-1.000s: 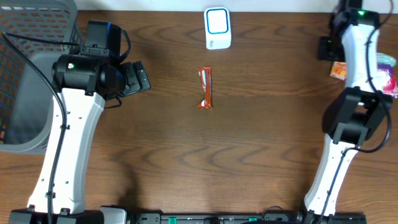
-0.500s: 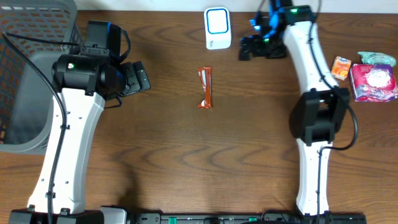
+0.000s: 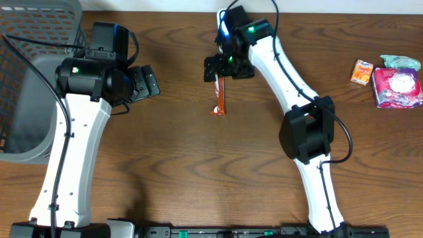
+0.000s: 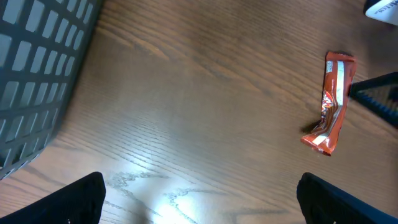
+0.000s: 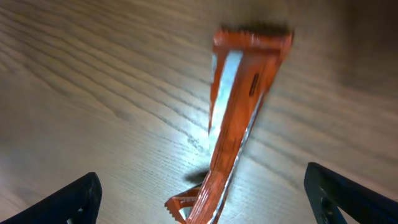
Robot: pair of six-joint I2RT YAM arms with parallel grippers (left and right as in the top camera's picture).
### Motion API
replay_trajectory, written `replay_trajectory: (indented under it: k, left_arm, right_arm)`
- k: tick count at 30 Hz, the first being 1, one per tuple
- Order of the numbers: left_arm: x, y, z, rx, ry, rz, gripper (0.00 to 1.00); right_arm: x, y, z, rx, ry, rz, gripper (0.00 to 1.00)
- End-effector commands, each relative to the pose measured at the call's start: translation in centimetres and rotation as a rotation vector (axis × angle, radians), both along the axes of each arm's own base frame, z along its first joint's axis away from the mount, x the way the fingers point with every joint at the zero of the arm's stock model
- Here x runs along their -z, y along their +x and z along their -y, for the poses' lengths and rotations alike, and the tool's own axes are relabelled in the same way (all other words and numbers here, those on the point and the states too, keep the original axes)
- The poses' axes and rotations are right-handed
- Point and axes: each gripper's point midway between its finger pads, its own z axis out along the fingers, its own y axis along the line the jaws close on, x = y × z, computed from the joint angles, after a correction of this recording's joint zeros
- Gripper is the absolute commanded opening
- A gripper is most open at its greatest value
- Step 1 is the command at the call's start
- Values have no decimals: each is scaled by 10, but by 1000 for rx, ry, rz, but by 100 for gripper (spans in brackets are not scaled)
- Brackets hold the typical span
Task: Scan the item barcode
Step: 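Move the right gripper to the orange-red snack bar and grasp it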
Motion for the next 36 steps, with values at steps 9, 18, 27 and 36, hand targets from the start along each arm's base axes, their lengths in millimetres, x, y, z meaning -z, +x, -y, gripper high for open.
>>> replay_trajectory:
  k: [9, 18, 27, 36]
  left_arm:
    - [-3, -2, -3, -2, 10, 7, 98]
    - [-3, -2, -3, -2, 10, 7, 98]
    - [-3, -2, -3, -2, 10, 7, 98]
    - [-3, -2, -3, -2, 10, 7, 98]
  right_arm:
    - [18, -22, 0, 9, -99, -37, 99]
    - [18, -21, -1, 8, -96, -32, 99]
    - [18, -22, -1, 7, -96, -33, 99]
    - [20, -18, 7, 20, -145, -15, 93]
